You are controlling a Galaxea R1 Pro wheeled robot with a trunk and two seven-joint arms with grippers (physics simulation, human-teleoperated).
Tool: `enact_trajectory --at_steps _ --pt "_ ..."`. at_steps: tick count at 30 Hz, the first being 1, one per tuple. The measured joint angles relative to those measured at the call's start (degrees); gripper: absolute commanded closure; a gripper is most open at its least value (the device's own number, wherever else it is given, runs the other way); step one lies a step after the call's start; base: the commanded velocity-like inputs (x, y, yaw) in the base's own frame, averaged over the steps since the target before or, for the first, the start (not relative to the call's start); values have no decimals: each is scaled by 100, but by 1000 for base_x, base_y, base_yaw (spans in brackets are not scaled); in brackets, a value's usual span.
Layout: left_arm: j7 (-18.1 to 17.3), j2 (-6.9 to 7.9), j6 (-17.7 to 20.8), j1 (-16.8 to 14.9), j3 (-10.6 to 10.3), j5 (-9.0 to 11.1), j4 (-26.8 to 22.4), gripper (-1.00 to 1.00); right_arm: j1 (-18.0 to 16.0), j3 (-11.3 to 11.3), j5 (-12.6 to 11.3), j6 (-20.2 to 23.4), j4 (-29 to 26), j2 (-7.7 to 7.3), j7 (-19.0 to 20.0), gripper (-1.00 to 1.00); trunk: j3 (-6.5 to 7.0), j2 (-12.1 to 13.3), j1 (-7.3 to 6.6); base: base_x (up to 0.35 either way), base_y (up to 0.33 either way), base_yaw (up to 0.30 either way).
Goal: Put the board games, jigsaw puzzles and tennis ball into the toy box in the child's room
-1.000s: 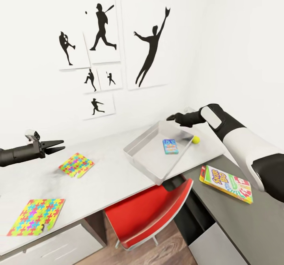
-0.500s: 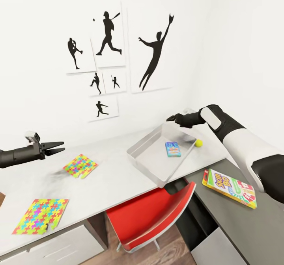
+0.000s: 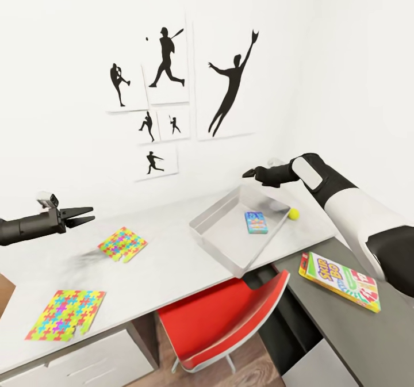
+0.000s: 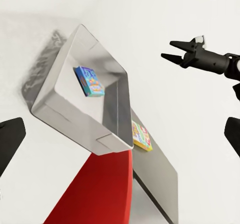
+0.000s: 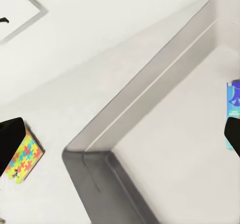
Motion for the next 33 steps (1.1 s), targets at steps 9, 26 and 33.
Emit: enact_trajectory --at_steps 9,26,33 --pt "5 0 0 0 -29 -4 0 -100 1 0 0 0 1 0 -3 -100 85 0 0 0 0 74" --pt "8 0 0 0 -48 -10 0 -100 2 6 1 -9 1 0 -8 -100 247 1 0 0 0 76" --pt "8 0 7 0 -51 -10 0 -100 35 0 1 -9 1 -3 -8 -100 313 1 0 0 0 90"
